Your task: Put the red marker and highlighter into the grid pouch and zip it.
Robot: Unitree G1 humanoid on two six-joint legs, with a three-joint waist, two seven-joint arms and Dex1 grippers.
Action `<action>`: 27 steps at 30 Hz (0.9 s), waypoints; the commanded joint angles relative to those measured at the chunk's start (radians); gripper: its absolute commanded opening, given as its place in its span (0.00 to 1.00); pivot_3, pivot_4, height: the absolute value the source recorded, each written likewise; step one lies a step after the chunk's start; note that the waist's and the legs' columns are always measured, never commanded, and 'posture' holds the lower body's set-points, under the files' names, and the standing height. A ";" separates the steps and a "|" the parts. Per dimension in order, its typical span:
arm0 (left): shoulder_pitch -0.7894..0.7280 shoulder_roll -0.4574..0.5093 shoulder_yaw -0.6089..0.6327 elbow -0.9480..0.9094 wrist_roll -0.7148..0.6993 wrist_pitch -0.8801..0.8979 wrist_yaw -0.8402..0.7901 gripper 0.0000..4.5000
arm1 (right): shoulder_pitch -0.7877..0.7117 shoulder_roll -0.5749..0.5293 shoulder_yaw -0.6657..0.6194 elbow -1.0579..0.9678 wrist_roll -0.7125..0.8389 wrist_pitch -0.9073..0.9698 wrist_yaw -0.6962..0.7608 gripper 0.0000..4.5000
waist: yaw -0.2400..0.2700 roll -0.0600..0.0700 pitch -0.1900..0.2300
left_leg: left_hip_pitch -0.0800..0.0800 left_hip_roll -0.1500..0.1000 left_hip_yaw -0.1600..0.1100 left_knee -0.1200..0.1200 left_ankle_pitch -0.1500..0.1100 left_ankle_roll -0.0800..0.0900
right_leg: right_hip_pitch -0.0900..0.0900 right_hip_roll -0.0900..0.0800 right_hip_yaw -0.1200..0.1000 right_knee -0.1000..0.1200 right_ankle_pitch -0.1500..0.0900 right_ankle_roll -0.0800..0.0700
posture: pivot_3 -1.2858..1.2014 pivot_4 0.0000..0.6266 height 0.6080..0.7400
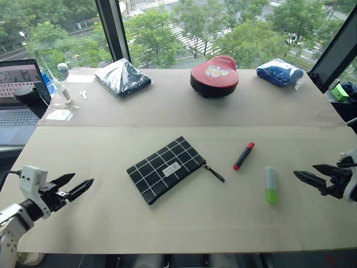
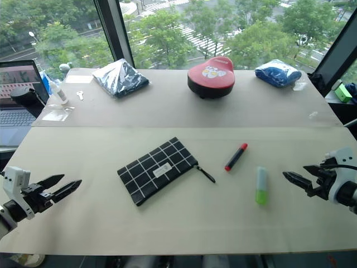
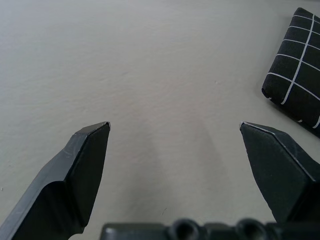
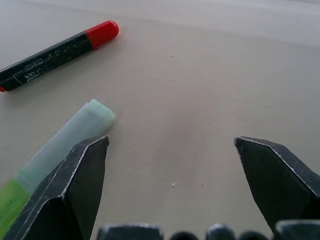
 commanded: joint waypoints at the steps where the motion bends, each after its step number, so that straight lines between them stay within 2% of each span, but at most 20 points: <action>1: -0.009 0.005 0.005 -0.028 0.006 -0.025 -0.002 1.00 | -0.021 -0.006 -0.003 0.001 -0.010 -0.018 -0.003 0.99 | 0.000 0.000 0.000 | 0.000 0.000 0.000 0.000 0.000 0.000 | 0.000 0.000 0.000 0.000 0.000 0.000 | 0.52 0.24 1.00; 6: -0.087 0.002 -0.020 -0.025 -0.056 -0.042 -0.082 1.00 | -0.043 0.024 0.003 0.004 -0.017 -0.022 -0.032 0.99 | 0.005 0.000 0.000 | 0.000 0.000 0.000 0.000 0.000 0.000 | 0.000 0.000 -0.001 0.000 0.000 0.000 | 0.52 0.24 1.00; 8: -0.101 0.032 -0.050 -0.029 -0.051 -0.040 -0.142 1.00 | -0.069 0.036 -0.011 0.011 -0.007 -0.014 -0.051 0.88 | 0.004 0.000 0.000 | 0.000 0.000 0.000 0.001 0.000 0.000 | 0.000 0.000 -0.001 0.000 0.000 0.000 | 0.52 0.24 1.00; 9: -0.092 0.060 -0.089 -0.019 0.025 -0.136 -0.188 1.00 | -0.082 0.046 -0.020 -0.007 0.012 -0.004 -0.050 0.83 | 0.002 0.000 0.000 | 0.000 0.000 0.000 0.001 0.000 0.000 | 0.000 0.000 -0.001 0.000 0.000 0.000 | 0.52 0.24 1.00; 11: -0.065 0.109 -0.150 -0.004 0.137 -0.291 -0.274 1.00 | -0.104 0.058 -0.023 -0.043 0.040 0.017 -0.046 0.70 | -0.001 0.000 0.000 | 0.000 -0.001 0.000 0.000 0.000 0.000 | 0.000 0.000 0.000 0.000 0.000 0.000 | 0.52 0.24 1.00; 12: -0.061 0.132 -0.175 0.008 0.180 -0.369 -0.312 1.00 | -0.121 0.064 -0.014 -0.072 0.058 0.030 -0.047 0.59 | -0.004 0.000 0.000 | 0.000 -0.001 0.001 0.000 0.000 0.000 | 0.000 0.000 0.000 0.000 0.000 0.000 | 0.52 0.24 1.00; 13: -0.065 0.149 -0.191 0.014 0.196 -0.409 -0.345 1.00 | -0.139 0.070 -0.001 -0.104 0.074 0.043 -0.050 0.53 | -0.006 0.001 0.000 | 0.000 0.000 0.002 -0.001 0.000 -0.001 | -0.001 0.000 0.001 0.000 0.000 -0.001 | 0.52 0.24 1.00; 16: -0.086 0.170 -0.219 0.028 0.224 -0.492 -0.385 1.00 | -0.174 0.081 0.033 -0.171 0.091 0.061 -0.058 0.28 | -0.005 0.001 0.000 | 0.000 0.002 0.003 -0.002 0.000 -0.001 | -0.003 -0.001 0.003 0.000 0.000 -0.003 | 0.52 0.24 1.00; 17: -0.093 0.184 -0.240 0.019 0.246 -0.526 -0.403 1.00 | -0.210 0.098 0.061 -0.209 0.112 0.079 -0.064 0.24 | -0.004 0.001 0.000 | 0.000 0.002 0.003 -0.002 0.000 -0.001 | -0.003 -0.001 0.003 0.000 0.000 -0.003 | 0.52 0.24 1.00; 19: -0.113 0.196 -0.286 -0.006 0.282 -0.587 -0.430 1.00 | -0.275 0.141 0.151 -0.292 0.142 0.115 -0.068 0.04 | -0.004 0.001 0.000 | -0.001 0.002 0.003 -0.002 0.000 -0.001 | -0.004 -0.001 0.003 0.000 0.000 -0.003 | 0.52 0.24 1.00; 22: -0.125 0.205 -0.355 -0.048 0.320 -0.651 -0.457 1.00 | -0.341 0.205 0.335 -0.375 0.105 0.122 -0.053 0.01 | -0.006 0.001 0.000 | -0.001 0.003 0.003 -0.002 0.000 -0.001 | -0.005 -0.001 0.003 0.000 0.000 -0.003 | 0.52 0.24 1.00; 24: -0.121 0.211 -0.377 -0.059 0.334 -0.665 -0.461 1.00 | -0.367 0.230 0.401 -0.385 0.083 0.118 -0.057 0.01 | -0.006 0.001 0.000 | -0.003 0.003 0.003 -0.002 0.000 0.000 | -0.009 0.000 0.003 0.000 0.000 -0.003 | 0.52 0.24 1.00; 26: -0.109 0.218 -0.393 -0.087 0.341 -0.650 -0.456 1.00 | -0.415 0.234 0.535 -0.340 -0.064 0.035 -0.082 0.01 | -0.002 0.001 0.000 | -0.008 0.001 0.003 -0.001 0.004 0.005 | -0.013 0.001 0.002 0.002 0.000 -0.003 | 0.52 0.24 1.00; 27: -0.103 0.220 -0.397 -0.099 0.340 -0.641 -0.453 1.00 | -0.432 0.237 0.574 -0.321 -0.108 0.012 -0.090 0.01 | -0.003 0.001 0.000 | -0.008 0.000 0.003 -0.001 0.007 0.002 | -0.015 0.001 0.002 0.002 0.000 -0.003 | 0.52 0.24 1.00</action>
